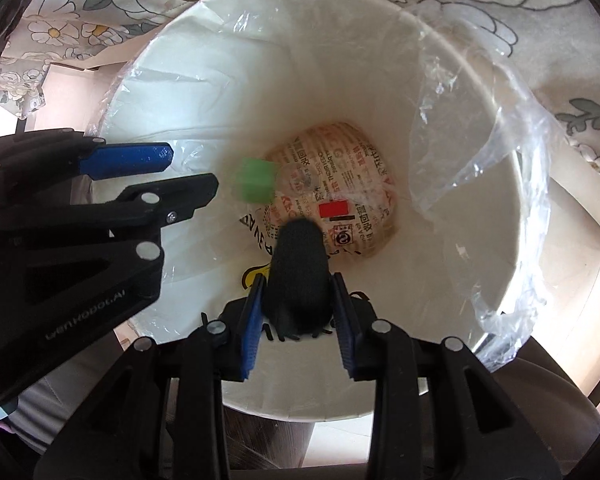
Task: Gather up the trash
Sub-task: 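Open left tool and right tool to drop both items into the bin, then move both tools from the bin toward the items on the bed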
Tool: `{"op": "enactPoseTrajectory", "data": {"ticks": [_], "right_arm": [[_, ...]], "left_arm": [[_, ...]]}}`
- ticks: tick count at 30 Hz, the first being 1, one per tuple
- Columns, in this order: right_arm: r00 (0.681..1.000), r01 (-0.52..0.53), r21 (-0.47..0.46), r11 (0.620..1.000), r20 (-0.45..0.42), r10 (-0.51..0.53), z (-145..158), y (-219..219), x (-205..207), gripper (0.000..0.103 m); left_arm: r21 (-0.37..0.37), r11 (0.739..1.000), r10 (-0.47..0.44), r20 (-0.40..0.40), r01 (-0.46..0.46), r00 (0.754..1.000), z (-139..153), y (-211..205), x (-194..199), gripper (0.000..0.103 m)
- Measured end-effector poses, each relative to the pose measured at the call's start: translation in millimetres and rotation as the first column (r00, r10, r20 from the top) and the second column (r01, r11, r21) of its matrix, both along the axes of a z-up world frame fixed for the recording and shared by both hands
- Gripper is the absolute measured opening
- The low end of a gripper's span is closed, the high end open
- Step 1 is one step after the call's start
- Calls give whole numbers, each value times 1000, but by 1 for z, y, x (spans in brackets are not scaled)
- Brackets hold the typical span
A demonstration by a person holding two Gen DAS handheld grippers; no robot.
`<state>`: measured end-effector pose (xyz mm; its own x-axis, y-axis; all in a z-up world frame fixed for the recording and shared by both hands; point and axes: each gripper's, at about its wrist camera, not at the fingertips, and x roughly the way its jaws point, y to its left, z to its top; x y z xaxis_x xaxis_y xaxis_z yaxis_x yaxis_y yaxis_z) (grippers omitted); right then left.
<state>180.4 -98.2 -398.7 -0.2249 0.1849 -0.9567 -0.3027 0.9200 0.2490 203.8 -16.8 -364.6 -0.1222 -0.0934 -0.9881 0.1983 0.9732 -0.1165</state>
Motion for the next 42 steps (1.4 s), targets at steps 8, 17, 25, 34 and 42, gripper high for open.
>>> {"op": "enactPoseTrajectory", "data": {"ticks": [8, 17, 25, 34, 42], "right_arm": [[999, -4, -9, 1000, 34, 4, 1, -2, -1, 43], [994, -24, -5, 1000, 102, 24, 41, -9, -13, 43], [967, -68, 2, 998, 247, 65, 118, -21, -28, 43], [909, -55, 38, 998, 415, 34, 224, -38, -24, 42], [800, -43, 49, 998, 600, 5, 318, -49, 2, 43]], "left_arm": [[1, 1000, -12, 8, 12, 1000, 1, -1, -1, 41], [-8, 1000, -8, 49, 8, 999, 28, 2, -12, 41], [-21, 998, -54, 213, 59, 976, 104, 8, -29, 41], [-37, 998, -26, 361, 42, 932, 203, 14, -25, 41], [-5, 999, -41, 501, 51, 864, 284, 6, 2, 49]]}}
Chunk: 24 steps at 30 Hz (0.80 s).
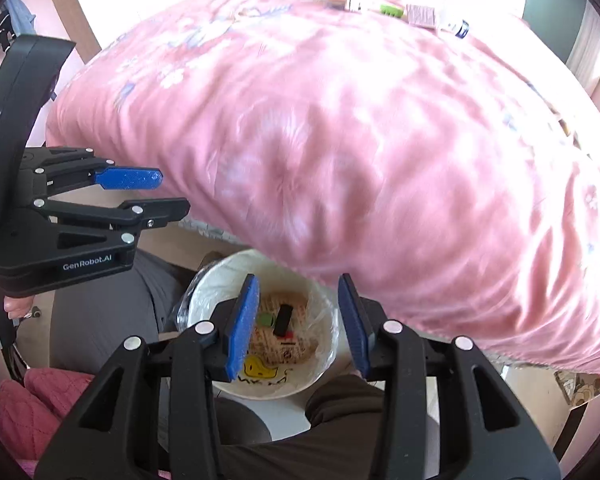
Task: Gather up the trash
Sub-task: 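Move both tools from the bin toward the items on the bed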
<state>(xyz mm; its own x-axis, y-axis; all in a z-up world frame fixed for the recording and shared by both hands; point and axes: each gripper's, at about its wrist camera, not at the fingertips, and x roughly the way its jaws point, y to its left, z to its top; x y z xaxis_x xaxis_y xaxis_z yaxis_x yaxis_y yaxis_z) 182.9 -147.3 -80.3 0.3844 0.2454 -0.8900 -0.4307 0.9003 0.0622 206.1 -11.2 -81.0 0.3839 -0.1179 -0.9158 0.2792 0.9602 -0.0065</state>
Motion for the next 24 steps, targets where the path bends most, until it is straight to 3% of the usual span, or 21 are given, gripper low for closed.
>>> {"op": "enactPoseTrajectory", "data": {"ticks": [4, 8, 12, 20, 24], "right_arm": [[996, 20, 19, 1000, 84, -21, 38, -6, 22, 52], [989, 47, 26, 999, 142, -50, 66, -11, 53, 54], [977, 60, 15, 998, 206, -62, 92, -20, 87, 62], [953, 96, 11, 995, 288, -95, 115, -19, 167, 70], [950, 110, 20, 994, 293, -111, 115, -16, 210, 70]], "left_arm": [[6, 1000, 23, 70, -24, 997, 34, 1, 25, 51], [2, 999, 49, 126, -50, 991, 64, 1, 55, 52], [11, 997, 70, 183, -73, 981, 90, -4, 82, 65], [13, 990, 129, 267, -137, 955, 125, -7, 159, 71], [-12, 985, 172, 258, -175, 951, 130, -6, 204, 72]]}}
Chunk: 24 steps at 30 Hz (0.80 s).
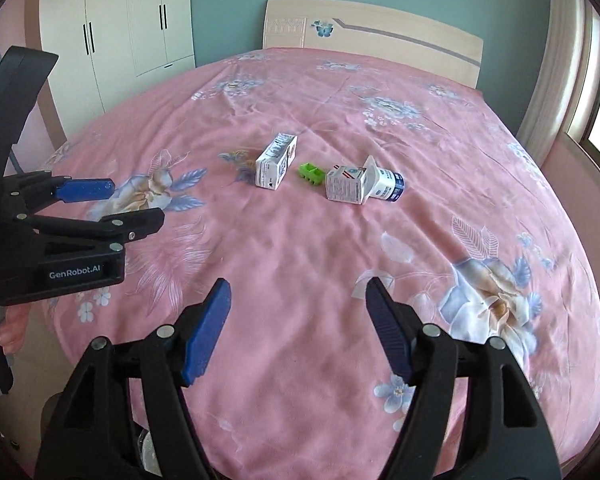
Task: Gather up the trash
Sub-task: 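Move both tools from the bin toward the items on the bed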
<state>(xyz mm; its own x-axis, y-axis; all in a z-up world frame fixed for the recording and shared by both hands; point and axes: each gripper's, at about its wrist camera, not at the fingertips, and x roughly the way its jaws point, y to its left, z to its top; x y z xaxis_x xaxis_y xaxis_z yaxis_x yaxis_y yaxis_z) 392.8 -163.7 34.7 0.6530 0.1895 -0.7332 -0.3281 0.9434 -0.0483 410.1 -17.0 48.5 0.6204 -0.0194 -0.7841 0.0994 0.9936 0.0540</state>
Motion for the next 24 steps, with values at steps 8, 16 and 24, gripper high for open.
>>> {"op": "enactPoseTrajectory", "data": {"ticks": [8, 16, 24], "right_arm": [[999, 30, 21, 999, -14, -30, -20, 7, 85, 70], [995, 85, 3, 996, -51, -85, -53, 10, 168, 70], [987, 129, -12, 992, -96, -129, -90, 18, 232, 70]], "left_arm": [[-7, 997, 71, -29, -72, 997, -15, 2, 85, 73], [-15, 994, 105, -68, -106, 992, -39, -5, 163, 73], [16, 990, 143, -101, -142, 985, -73, -11, 226, 73]]}}
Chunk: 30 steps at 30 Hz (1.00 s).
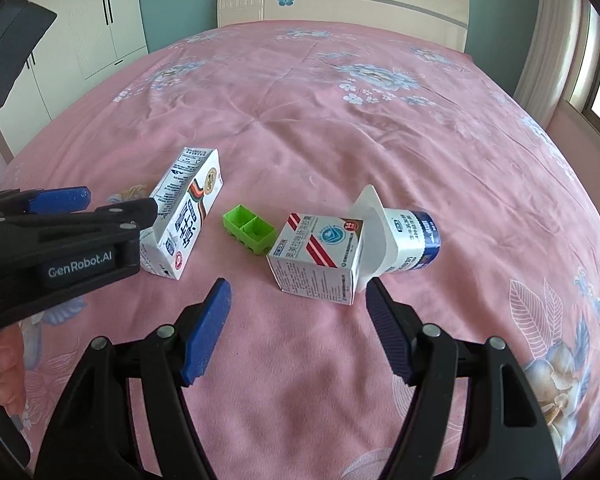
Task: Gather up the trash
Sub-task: 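Move both tools from the bin toward the items on the bed, then grasp the white milk carton with left tool while right tool grasps the red-striped medicine box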
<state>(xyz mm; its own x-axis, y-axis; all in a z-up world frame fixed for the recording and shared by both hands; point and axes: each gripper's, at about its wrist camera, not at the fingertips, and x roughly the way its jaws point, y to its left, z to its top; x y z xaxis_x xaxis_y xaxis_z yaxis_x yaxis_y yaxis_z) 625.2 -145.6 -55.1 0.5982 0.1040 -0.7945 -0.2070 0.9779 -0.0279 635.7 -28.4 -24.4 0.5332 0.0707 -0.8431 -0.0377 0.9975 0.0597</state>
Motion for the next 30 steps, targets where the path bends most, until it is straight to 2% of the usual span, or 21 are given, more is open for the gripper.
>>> {"op": "enactPoseTrajectory", "data": {"ticks": [4, 7, 10, 13, 15, 16, 20, 23, 26, 30], "right_arm": [[999, 31, -17, 999, -30, -31, -20, 3, 26, 70], [996, 59, -9, 998, -65, -59, -35, 1, 44, 70], [993, 84, -2, 996, -78, -84, -45, -2, 57, 70], [994, 83, 8, 997, -76, -82, -48, -2, 65, 70], [995, 82, 3, 997, -65, -81, -47, -2, 67, 62], [994, 82, 4, 997, -69, -82, -47, -3, 69, 57], [995, 72, 16, 997, -68, -70, -47, -6, 69, 57], [996, 62, 14, 998, -62, -61, -48, -7, 68, 57], [997, 58, 22, 998, -61, -56, -48, -9, 67, 57], [997, 55, 22, 998, -59, -54, -48, -10, 66, 57]], "left_arm": [[34, 999, 16, -8, -16, 1000, -18, -2, 22, 75], [-2, 1000, 21, 12, -21, 1000, -23, -3, 33, 75], [-6, 1000, 13, 9, -13, 1000, -26, -9, 42, 75], [-15, 999, -41, 29, 42, 999, -23, -22, 43, 75], [41, 998, -46, 18, 45, 999, -29, -29, 47, 77], [46, 998, -52, 1, 52, 999, -33, -31, 49, 77], [25, 999, -47, -17, 47, 999, -40, -29, 55, 80], [40, 999, -34, -24, 35, 999, -43, -28, 58, 83], [21, 999, -32, -38, 33, 999, -47, -20, 59, 86], [-53, 998, -21, -65, 17, 998, -53, -6, 62, 85]]}}
